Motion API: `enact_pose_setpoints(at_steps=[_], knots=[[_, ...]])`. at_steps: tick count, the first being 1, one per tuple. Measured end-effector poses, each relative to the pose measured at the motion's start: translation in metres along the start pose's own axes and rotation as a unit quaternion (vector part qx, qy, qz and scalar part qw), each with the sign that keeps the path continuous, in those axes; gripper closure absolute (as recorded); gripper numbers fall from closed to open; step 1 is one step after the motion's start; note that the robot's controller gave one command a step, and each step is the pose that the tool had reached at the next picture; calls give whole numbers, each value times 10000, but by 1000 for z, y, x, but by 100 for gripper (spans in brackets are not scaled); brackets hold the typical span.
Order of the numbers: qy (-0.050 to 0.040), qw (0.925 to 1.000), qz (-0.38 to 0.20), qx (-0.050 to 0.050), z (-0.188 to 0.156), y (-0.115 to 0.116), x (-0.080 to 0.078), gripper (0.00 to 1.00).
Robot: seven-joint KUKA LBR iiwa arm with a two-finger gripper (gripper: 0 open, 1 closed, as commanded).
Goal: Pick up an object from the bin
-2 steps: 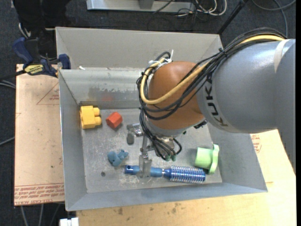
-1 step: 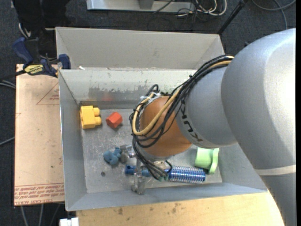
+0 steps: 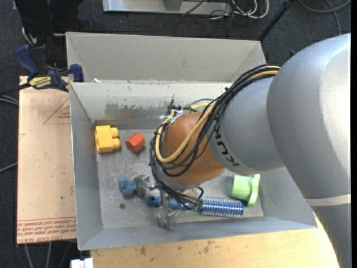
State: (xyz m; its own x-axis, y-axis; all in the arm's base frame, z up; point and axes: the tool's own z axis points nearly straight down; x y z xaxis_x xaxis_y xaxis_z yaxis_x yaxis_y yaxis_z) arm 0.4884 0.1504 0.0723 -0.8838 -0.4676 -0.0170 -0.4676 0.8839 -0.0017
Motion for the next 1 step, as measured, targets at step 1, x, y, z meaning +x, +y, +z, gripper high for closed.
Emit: enact_pose_setpoints(at_steps=[1], knots=[[65, 10000, 23, 14, 2, -82, -5, 0]])
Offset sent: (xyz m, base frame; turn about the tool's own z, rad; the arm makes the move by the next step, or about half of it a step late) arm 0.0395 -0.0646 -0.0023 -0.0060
